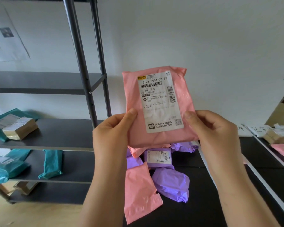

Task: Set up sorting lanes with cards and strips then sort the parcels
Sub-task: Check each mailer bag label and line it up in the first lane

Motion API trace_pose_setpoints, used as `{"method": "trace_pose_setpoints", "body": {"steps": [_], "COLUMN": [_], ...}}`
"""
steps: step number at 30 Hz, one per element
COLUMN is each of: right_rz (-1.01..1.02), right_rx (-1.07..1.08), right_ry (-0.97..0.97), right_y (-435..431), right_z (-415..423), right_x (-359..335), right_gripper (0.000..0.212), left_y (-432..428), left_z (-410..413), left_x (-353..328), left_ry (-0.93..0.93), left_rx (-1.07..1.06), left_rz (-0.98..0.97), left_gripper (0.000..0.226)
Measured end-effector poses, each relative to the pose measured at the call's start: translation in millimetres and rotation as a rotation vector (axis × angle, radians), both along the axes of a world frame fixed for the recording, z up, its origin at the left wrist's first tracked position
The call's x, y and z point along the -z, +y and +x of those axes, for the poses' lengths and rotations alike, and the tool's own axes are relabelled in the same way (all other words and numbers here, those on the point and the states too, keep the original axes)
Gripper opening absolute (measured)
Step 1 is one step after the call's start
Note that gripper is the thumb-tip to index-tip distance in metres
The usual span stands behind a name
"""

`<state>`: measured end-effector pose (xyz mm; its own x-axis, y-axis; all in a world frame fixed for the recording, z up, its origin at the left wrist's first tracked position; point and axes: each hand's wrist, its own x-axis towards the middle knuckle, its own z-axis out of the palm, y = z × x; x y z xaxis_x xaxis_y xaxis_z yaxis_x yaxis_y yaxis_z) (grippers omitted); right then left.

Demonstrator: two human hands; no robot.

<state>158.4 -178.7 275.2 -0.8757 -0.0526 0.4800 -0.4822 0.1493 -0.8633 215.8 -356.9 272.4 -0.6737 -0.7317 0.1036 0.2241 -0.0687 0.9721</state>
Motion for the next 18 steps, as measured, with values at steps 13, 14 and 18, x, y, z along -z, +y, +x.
{"method": "trace_pose_setpoints", "body": {"steps": [13,14,18], "right_rz": [-0.172,-0.185,-0.284], "right_rx": [0.02,0.025,-0.026], "right_ry": [-0.149,-0.172,-0.296], "right_y": [-3,-3,-4], "right_z": [4,3,0], "right_x": [-12,-13,-15], "right_gripper": [0.016,0.017,0.016], "left_y": [-9,-10,-11], "left_z": [-1,-2,-1], "left_x": [3,3,0], "left_ry": [0.021,0.025,0.033], "left_rx": [0.057,0.067,0.092], "left_rz": [0.088,0.081,0.06], "left_gripper": [0.045,0.056,0.074]}}
